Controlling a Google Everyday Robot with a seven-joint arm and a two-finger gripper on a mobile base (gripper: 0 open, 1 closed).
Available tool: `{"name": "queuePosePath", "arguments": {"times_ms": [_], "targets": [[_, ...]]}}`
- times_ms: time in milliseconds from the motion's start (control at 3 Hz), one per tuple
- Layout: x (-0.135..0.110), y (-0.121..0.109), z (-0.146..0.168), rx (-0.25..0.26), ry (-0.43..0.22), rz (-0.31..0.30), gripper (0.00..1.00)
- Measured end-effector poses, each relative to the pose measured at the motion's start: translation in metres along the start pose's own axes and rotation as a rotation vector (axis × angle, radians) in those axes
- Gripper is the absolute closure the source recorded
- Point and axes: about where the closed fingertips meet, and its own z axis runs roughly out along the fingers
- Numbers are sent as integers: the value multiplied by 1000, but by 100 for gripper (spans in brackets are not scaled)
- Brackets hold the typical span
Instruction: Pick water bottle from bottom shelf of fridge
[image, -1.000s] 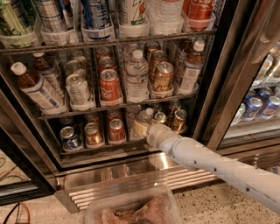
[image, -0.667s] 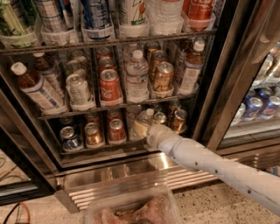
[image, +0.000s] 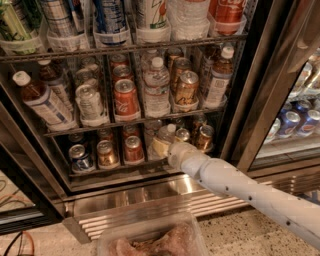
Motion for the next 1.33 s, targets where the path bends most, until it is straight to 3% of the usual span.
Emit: {"name": "queuePosePath", "arguments": {"times_ms": [333, 1000, 1333], "targets": [[-6, 5, -3, -15, -8, -2, 100], [-36, 36, -42, -92, -17, 9, 100], [-34, 43, -65, -106, 21, 44, 100]]}}
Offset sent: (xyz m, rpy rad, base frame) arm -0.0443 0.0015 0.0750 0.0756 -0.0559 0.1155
